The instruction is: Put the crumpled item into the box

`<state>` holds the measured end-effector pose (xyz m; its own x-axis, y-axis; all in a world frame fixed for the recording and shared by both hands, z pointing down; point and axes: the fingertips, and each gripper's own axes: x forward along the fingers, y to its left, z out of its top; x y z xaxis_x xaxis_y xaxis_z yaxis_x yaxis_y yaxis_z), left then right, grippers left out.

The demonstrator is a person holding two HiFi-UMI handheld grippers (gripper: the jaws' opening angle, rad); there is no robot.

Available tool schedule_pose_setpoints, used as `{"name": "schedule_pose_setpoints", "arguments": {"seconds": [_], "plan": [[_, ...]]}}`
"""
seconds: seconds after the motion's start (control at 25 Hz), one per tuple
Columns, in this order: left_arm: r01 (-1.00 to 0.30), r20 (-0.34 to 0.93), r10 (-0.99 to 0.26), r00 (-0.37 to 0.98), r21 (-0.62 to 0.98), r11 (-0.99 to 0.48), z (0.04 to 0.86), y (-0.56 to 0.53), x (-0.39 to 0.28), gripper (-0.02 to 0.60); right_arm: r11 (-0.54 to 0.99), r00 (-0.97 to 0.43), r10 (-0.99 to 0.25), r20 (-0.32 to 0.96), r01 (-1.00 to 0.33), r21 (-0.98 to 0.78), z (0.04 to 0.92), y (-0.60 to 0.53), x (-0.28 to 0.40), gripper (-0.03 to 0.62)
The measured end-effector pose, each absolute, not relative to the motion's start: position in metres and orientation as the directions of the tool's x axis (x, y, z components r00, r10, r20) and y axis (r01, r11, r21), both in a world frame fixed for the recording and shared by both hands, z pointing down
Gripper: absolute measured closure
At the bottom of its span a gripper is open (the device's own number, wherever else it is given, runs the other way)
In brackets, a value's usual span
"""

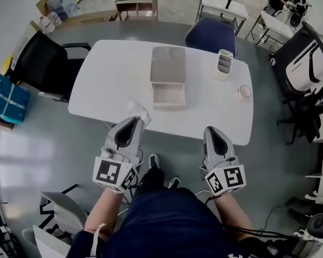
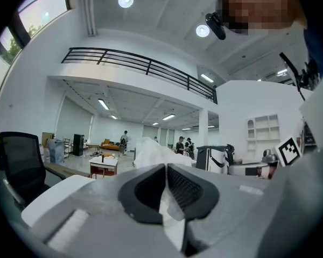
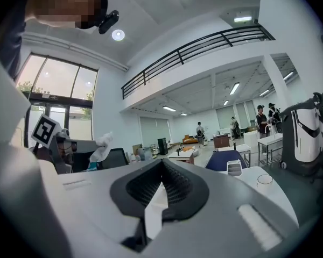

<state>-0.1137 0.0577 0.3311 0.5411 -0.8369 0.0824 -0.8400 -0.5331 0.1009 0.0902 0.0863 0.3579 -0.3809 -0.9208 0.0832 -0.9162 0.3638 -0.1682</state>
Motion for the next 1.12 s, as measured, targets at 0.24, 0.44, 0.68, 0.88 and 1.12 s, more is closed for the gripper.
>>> {"name": "schedule_pose_setpoints", "arguments": {"seconds": [0.24,0.44,0.68,0.88,1.12], "plan": [[-0.82,0.104,-0.813,0.573,0.082,-0.567,0.342,0.018,-0.122,0.566,0.332,-0.351,-0.931,0.099,-0.928,-0.168,0.361,0.047,0.077,0.592],[-0.799,0.118,-0.79,0.602,0.094,-0.594,0.346,-0.006,-0.13,0.566,0.307,-0.33,-0.936,0.124,-0.936,-0.172,0.362,0.023,0.065,0.592],[-0.776,0.12,-0.767,0.631,0.106,-0.622,0.352,-0.025,-0.138,0.566,0.279,-0.306,-0.94,0.151,-0.944,-0.175,0.367,0.006,0.052,0.592],[-0.767,0.148,-0.753,0.642,0.105,-0.633,0.363,-0.037,-0.142,0.566,0.264,-0.292,-0.941,0.172,-0.95,-0.17,0.369,-0.002,0.046,0.592],[-0.759,0.177,-0.738,0.651,0.114,-0.642,0.377,-0.048,-0.123,0.566,0.267,-0.3,-0.935,0.188,-0.947,-0.181,0.38,-0.017,0.058,0.592]]}}
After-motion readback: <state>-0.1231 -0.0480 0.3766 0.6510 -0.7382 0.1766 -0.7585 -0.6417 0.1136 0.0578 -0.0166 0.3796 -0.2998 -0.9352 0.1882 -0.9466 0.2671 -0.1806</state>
